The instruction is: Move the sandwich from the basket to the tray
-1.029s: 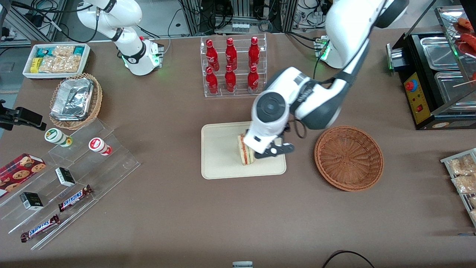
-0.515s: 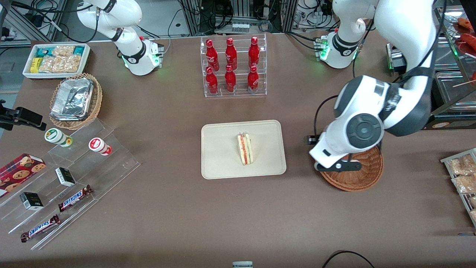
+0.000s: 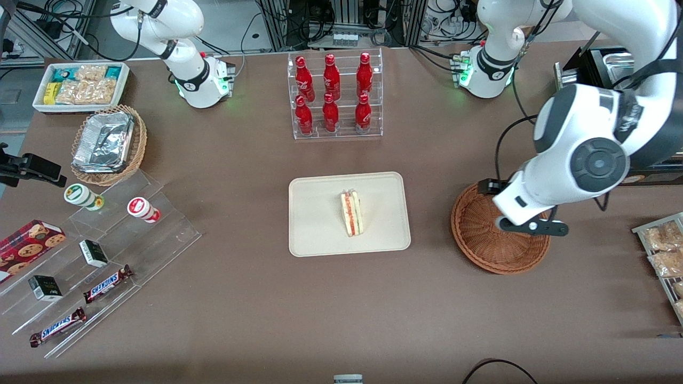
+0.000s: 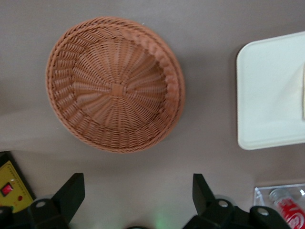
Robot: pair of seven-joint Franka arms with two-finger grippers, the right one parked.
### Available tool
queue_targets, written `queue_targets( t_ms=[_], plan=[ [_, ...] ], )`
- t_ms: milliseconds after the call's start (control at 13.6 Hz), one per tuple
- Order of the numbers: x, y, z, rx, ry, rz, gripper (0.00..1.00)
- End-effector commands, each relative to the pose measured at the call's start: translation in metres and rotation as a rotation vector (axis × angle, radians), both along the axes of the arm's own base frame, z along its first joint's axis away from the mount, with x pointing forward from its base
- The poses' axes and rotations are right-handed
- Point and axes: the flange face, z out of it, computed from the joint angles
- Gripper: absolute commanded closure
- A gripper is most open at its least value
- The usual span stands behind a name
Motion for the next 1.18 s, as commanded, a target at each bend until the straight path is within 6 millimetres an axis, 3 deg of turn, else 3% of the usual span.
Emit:
queue_targets(
  t_ms=[0,147,294,662,882,1103],
  plan=[
    [-0.019,0.062,0.026,-0.054,-0.03,-0.018,0.0],
    [-0.031,0.1,0.047,-0.067,-0.01,-0.075,0.0],
    [-0.046,0.115,0.074,-0.06,-0.017,-0.072,0.0],
    [-0.08,0.119,0.122,-0.043,-0.027,-0.065,0.0],
    [-0.085,0.151,0.133,-0.045,-0.051,-0.004,0.0],
    [-0.081,0.162,0.136,-0.045,-0.087,0.016,0.0]
  ],
)
